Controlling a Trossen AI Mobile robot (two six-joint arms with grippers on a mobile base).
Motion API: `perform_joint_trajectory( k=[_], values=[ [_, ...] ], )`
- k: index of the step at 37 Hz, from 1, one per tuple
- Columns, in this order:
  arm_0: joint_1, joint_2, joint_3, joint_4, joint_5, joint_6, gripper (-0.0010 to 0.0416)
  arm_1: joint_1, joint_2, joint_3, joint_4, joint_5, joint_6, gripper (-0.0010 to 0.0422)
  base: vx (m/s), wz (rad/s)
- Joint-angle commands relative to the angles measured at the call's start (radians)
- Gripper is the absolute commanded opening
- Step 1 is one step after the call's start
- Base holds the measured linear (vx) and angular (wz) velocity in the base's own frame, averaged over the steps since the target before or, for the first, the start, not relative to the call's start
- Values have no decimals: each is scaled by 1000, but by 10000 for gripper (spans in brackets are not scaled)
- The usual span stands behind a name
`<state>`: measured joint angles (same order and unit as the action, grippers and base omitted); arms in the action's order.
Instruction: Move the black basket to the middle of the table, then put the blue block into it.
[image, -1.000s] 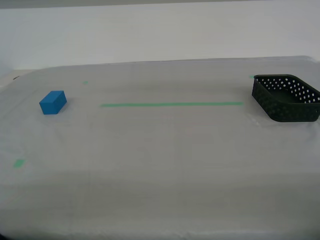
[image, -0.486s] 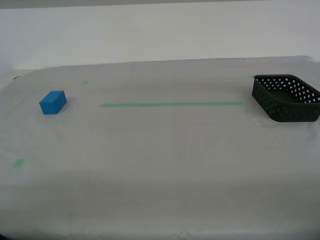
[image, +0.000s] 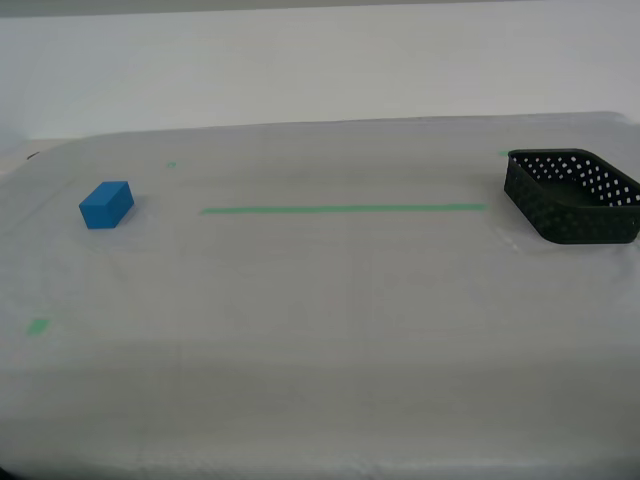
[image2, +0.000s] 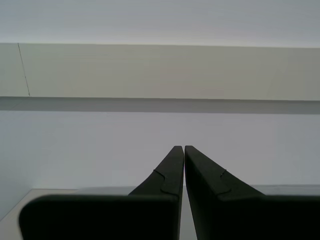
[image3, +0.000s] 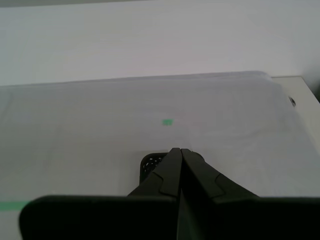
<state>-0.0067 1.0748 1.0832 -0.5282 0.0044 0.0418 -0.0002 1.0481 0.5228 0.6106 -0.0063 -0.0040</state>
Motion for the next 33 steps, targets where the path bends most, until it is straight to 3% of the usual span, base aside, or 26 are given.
perform_joint_trajectory(
  k=[1,13,25,33],
  values=[
    [-1,0,12,-19,1,3,-1,0,0,0,5,-1,2,0,0,0],
    [-2,35,48,-111,9,4,-1,0,0,0,5,-1,2,0,0,0],
    [-6,189,123,-185,11,-2,-1,0,0,1,5,-1,2,0,0,0],
    [-32,306,218,-278,10,-29,-1,0,0,0,5,-1,2,0,0,0]
  ],
)
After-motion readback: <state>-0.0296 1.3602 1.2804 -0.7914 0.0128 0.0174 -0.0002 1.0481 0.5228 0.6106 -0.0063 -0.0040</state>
